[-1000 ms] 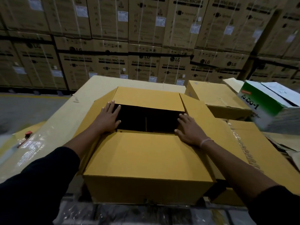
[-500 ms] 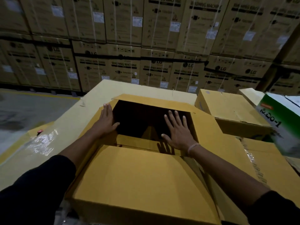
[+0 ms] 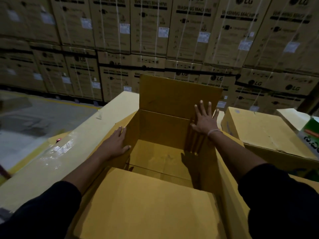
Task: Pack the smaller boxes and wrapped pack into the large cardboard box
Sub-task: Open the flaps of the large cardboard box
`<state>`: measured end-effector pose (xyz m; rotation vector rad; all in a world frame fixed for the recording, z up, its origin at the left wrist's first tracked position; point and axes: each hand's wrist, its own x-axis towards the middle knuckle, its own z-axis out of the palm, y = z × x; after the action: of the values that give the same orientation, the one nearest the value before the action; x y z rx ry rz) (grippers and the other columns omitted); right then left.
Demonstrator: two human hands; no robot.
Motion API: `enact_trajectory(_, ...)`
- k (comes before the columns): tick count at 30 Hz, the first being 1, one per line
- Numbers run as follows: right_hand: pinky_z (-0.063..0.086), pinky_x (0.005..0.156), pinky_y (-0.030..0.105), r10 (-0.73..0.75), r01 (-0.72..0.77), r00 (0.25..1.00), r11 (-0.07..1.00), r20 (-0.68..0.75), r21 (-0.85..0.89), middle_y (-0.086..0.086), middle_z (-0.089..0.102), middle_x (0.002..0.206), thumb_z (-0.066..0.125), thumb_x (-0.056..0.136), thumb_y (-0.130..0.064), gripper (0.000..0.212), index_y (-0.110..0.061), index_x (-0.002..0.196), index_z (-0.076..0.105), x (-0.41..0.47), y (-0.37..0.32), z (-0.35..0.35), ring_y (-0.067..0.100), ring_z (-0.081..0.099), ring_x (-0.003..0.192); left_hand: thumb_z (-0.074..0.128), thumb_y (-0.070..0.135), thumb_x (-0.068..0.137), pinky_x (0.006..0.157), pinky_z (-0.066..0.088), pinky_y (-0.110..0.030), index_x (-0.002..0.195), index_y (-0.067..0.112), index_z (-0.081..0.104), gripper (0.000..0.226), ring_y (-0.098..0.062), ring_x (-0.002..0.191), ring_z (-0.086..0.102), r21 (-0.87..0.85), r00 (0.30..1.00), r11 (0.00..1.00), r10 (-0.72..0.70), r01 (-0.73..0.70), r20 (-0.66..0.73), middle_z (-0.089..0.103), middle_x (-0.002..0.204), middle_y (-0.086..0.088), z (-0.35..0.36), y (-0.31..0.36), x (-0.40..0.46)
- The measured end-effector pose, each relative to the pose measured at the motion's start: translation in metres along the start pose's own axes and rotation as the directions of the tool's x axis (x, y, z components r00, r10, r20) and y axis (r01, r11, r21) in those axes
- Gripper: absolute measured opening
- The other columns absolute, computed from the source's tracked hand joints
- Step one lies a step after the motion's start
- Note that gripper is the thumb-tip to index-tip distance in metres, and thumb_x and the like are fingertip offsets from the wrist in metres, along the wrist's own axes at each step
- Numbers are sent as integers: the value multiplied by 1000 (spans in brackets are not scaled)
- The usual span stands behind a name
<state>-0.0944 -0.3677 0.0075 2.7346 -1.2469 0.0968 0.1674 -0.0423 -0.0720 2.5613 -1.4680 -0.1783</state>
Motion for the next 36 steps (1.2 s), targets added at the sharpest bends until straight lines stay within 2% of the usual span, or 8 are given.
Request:
enact_trajectory(8, 1, 122, 69, 48, -74, 966, 993, 253, 94, -1, -25, 170, 60, 98, -55, 99, -27, 166, -7, 31, 20, 53, 38, -19, 156, 52, 55, 100, 122, 23, -39, 163, 14, -10, 97, -24, 157, 9, 20, 1000, 1000, 5, -4, -31, -7, 171, -7, 4, -2, 4)
enact_trajectory(13, 4, 123, 67, 42, -52, 982, 997, 186, 52, 5, -6, 174, 61, 91, -67, 111, -24, 165, -9, 23, 22, 81, 39, -6, 158, 55, 56, 98, 121, 28, -41, 163, 16, -8, 99, -24, 157, 13, 16, 1000, 1000, 8, -8, -21, -7, 172, -4, 8, -5, 8)
enact_trajectory(17, 5, 124, 65, 23, -29, 980, 999, 196, 30, 7, -5, 174, 60, 87, -75, 118, -23, 165, -10, 22, 25, 79, 39, -6, 158, 58, 54, 97, 121, 31, -44, 164, 15, -6, 100, -25, 157, 14, -2, 999, 1000, 26, -26, -26, -5, 172, -4, 7, -5, 9)
enact_trajectory(23, 2, 127, 54, -28, 16, 968, 999, 250, 47, 11, -1, 174, 48, 91, -78, 105, -19, 166, 5, -17, 19, 68, 36, 5, 159, 54, 54, 99, 121, 26, -42, 164, 13, -3, 95, -24, 157, 11, 1, 1000, 1000, 11, -10, -14, -3, 172, -5, -1, 7, -3)
enact_trajectory(27, 36, 116, 49, -108, -134, 873, 886, 476, 445, 12, 46, 158, 49, 94, -74, 89, -12, 157, 41, -84, 1, 41, 33, 46, 142, 45, 60, 101, 123, 18, -41, 164, 16, 1, 89, -21, 157, 9, -130, 999, 991, -36, 39, 27, 0, 172, -5, -14, 13, -12)
enact_trajectory(30, 44, 112, 49, -202, -245, 764, 788, 612, 565, 2, 73, 125, 44, 94, -77, 78, -16, 139, 63, -139, -10, 15, 22, 68, 115, 36, 59, 104, 125, 13, -38, 164, 17, 6, 80, -21, 157, 11, -364, 998, 929, -52, 64, 41, 4, 172, -4, -27, 20, -27)
enact_trajectory(34, 54, 103, 45, -271, -333, 596, 773, 756, 540, 8, 76, 113, 34, 98, -76, 79, -12, 128, 70, -186, -20, -26, 24, 71, 105, 28, 62, 104, 105, 43, -35, 162, 24, 22, 69, -24, 133, 50, -744, 978, 648, -11, 166, 209, 33, 162, -6, -43, 15, -62)
enact_trajectory(36, 56, 90, 42, -266, -347, 600, 762, 754, 546, 11, 73, 106, 35, 97, -76, 80, -10, 123, 74, -204, -26, -47, 26, 66, 95, 24, 69, 100, 100, 43, -34, 160, 23, 29, 76, -20, 125, 54, -748, 965, 635, 16, 194, 263, 42, 157, -6, -46, 0, -81)
